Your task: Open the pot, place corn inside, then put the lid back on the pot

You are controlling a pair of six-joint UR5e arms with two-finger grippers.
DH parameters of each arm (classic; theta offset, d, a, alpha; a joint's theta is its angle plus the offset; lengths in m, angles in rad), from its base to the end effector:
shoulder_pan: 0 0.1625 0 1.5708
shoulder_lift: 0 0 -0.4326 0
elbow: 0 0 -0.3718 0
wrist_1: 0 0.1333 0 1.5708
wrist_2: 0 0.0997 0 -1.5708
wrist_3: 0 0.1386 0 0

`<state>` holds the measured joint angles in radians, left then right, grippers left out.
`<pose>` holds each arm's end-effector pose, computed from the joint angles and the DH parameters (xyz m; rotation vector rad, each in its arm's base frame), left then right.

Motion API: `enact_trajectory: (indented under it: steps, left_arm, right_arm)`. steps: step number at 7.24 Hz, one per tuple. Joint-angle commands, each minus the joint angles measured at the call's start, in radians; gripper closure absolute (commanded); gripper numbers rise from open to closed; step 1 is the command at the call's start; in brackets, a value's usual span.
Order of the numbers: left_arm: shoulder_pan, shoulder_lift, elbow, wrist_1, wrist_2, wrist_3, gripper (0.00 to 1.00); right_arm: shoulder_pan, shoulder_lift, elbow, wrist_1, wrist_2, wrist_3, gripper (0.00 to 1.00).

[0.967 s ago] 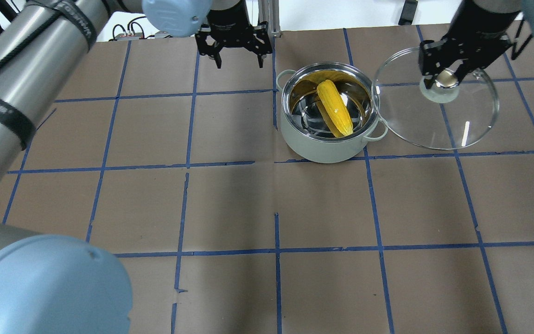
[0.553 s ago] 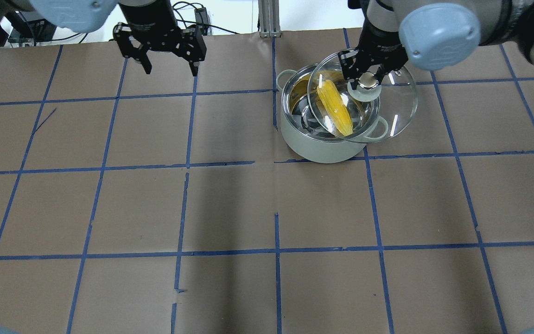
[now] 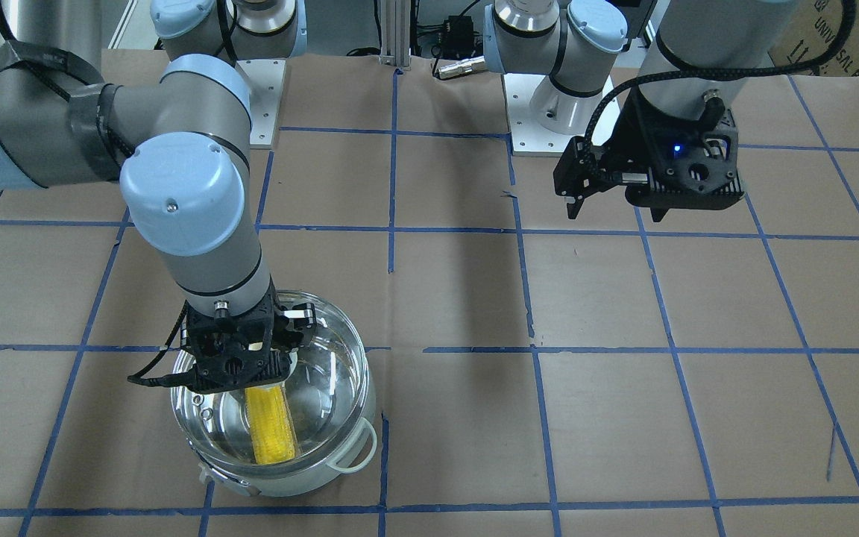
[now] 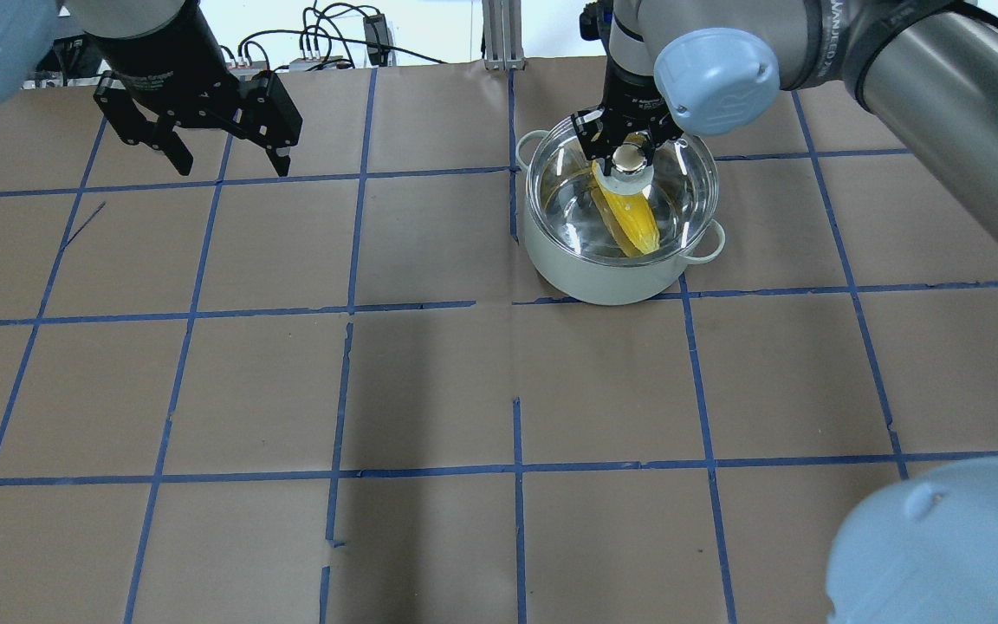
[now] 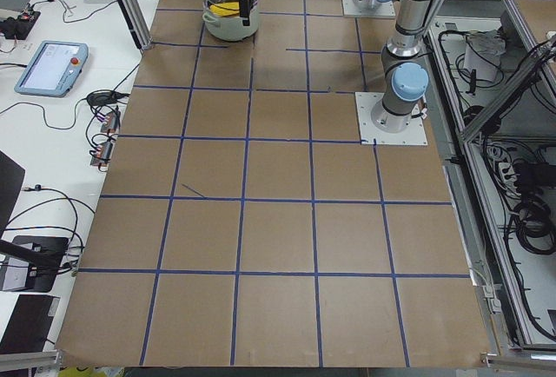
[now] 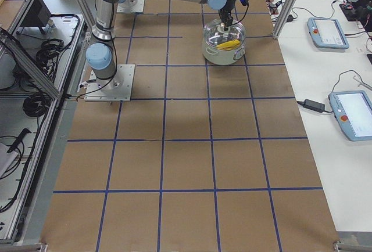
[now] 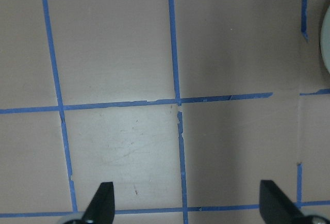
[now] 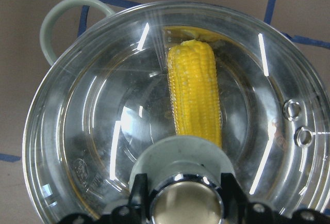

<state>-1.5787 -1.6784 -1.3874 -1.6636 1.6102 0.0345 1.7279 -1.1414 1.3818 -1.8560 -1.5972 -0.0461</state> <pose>-0.1319 -0.5135 0.4806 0.0663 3.1016 0.0272 0.2293 -0.6188 0.3334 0.3152 -3.1009 0.0720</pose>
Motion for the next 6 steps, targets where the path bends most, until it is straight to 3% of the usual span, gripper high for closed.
enact_trajectory:
  steps: [1,3,6]
  left_arm:
    - [0.046,0.014,-0.01,-0.012,-0.016,0.037,0.0]
    - [0.062,0.02,-0.016,-0.01,-0.015,0.099,0.0]
    - [0.055,0.022,-0.036,-0.01,-0.013,0.045,0.0]
  right_arm:
    - [0.004,0.012,-0.003,-0.002,0.002,0.0,0.74]
    - [0.005,0.012,-0.004,-0.003,0.003,0.0,0.73]
    - [0.004,0.014,-0.006,-0.008,0.005,-0.001,0.72]
